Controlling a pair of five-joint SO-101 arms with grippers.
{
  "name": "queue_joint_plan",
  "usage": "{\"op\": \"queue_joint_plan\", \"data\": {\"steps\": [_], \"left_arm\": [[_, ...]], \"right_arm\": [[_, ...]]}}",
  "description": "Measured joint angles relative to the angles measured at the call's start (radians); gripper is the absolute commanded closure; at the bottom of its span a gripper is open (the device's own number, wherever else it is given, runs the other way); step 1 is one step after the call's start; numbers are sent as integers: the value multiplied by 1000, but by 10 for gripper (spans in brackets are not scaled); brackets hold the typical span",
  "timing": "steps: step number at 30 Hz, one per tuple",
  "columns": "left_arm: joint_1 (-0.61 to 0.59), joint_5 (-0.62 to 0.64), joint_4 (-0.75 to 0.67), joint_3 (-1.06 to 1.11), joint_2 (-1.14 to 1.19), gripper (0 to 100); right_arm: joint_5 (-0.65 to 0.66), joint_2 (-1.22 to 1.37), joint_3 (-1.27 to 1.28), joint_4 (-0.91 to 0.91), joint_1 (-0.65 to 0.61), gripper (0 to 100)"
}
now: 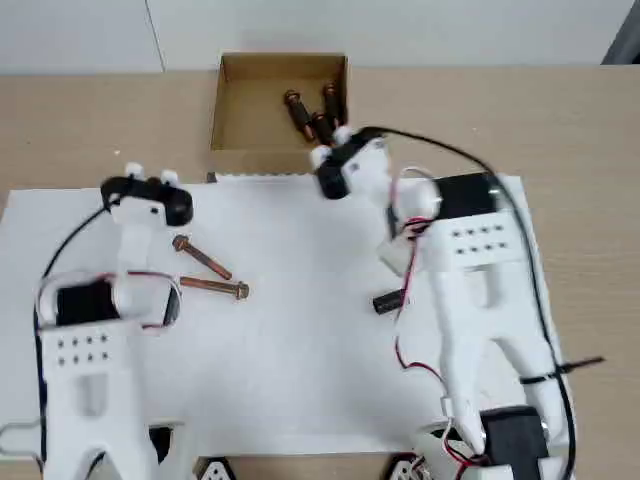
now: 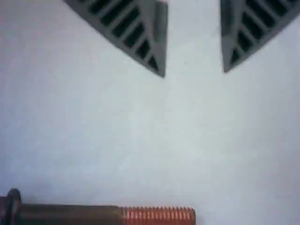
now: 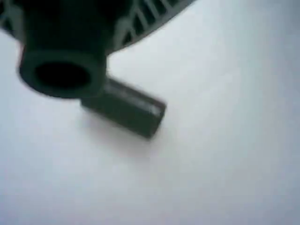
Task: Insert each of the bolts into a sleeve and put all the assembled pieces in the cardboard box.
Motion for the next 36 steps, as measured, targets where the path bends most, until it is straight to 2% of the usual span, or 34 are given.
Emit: {"op": "queue_joint_plan", "data": {"steps": [6, 10, 18, 21, 24, 27, 36], "left_arm": [[0, 81, 149, -315, 308, 931], [0, 199, 221, -499, 514, 931], [0, 641, 236, -620, 807, 932], [0, 683, 236, -686, 876, 942], [3, 697, 236, -773, 928, 998], [32, 698, 236, -850, 961, 995], [155, 712, 235, -876, 979, 995]], "right_arm": [[-71, -44, -8, 63, 164, 992], [-97, -83, -8, 66, 250, 992], [-100, -249, 152, 66, 362, 992], [-100, -336, 216, 68, 387, 992], [-100, -420, 284, 68, 405, 992], [-100, -491, 348, 69, 411, 992], [-100, -667, 474, 69, 411, 992]]}}
